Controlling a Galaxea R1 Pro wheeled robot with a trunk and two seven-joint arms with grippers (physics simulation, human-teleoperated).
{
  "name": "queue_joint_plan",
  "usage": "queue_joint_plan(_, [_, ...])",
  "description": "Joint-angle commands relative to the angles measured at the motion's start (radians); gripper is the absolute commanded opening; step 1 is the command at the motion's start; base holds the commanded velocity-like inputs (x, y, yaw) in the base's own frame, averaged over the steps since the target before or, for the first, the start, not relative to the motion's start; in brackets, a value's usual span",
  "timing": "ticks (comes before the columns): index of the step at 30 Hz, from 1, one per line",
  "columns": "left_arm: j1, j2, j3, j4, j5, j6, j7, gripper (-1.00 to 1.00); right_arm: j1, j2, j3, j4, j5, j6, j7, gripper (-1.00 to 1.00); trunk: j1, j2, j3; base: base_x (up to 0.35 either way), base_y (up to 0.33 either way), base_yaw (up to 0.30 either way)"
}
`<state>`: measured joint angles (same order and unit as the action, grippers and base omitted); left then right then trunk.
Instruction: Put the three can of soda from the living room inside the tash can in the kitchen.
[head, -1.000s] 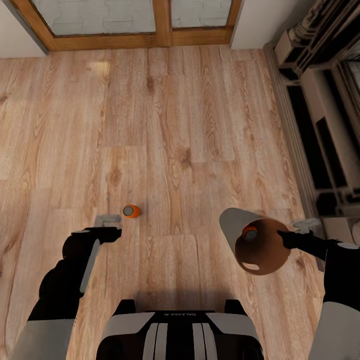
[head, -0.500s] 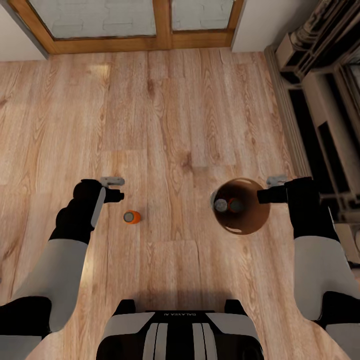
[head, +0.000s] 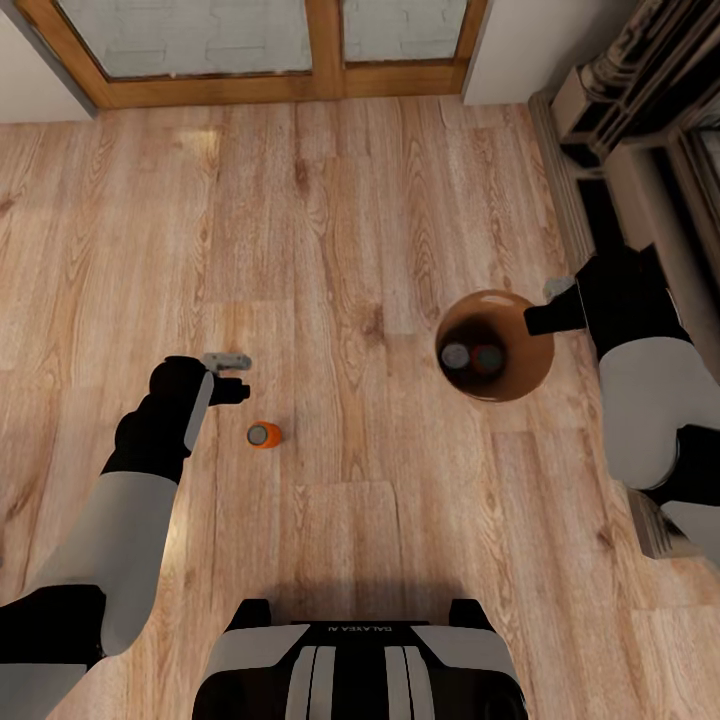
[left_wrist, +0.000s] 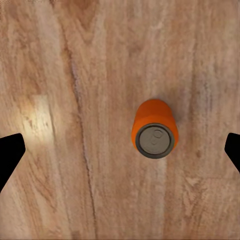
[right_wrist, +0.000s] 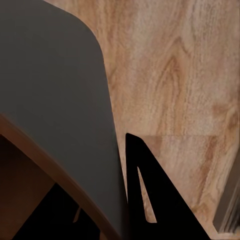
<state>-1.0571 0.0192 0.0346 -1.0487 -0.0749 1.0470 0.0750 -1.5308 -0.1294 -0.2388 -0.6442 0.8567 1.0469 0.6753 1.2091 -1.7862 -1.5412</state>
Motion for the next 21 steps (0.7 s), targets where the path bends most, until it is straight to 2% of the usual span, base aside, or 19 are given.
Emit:
queue_joint_plan(1, [0.0, 0.0, 0.0, -0.002, 0.0, 0.0, 0.0, 1.0, -0.013, 0.001, -0.002, 0.006, 0.01, 0.0, 0.005, -1.0, 0.0, 0.0, 0.0, 0.005, 0.0, 0.0])
queue_joint_plan(12, [0.0, 0.004, 0.0, -0.029, 0.011, 0.0, -0.004, 1.0, -0.027, 0.011, -0.001, 0.012, 0.008, 0.0, 0.019, -1.0, 0.0, 0.0, 0.0, 0.018, 0.0, 0.0])
queue_joint_plan(21, [-0.001, 0.004, 0.004, -0.023, 0.003, 0.0, -0.001, 1.0, -0.028, 0.024, 0.001, 0.009, 0.009, 0.0, 0.061, -1.0, 0.034, -0.063, -0.028, 0.0, 0.0, 0.0])
